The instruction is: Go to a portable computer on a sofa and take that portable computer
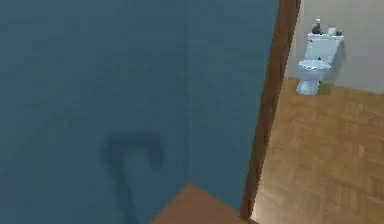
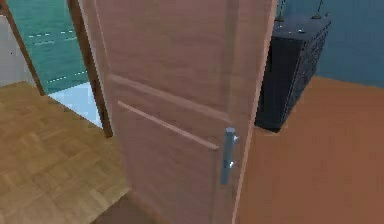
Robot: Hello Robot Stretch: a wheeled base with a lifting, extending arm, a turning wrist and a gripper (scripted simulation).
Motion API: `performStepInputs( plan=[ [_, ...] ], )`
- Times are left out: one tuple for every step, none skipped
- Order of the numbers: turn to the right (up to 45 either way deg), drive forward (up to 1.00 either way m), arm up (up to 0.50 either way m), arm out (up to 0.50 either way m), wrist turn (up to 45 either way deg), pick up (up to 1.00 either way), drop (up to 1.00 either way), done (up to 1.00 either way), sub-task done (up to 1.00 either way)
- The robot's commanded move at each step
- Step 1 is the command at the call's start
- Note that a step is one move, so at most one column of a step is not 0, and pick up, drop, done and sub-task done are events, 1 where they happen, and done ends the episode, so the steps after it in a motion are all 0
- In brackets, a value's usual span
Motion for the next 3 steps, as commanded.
performStepInputs(
  plan=[
    [42.0,0.00,0.00,0.00,0.0,0.00,0.00,0.00,0.00],
    [0.0,1.00,0.00,0.00,0.0,0.00,0.00,0.00,0.00],
    [0.0,0.35,0.00,0.00,0.0,0.00,0.00,0.00,0.00]
  ],
)
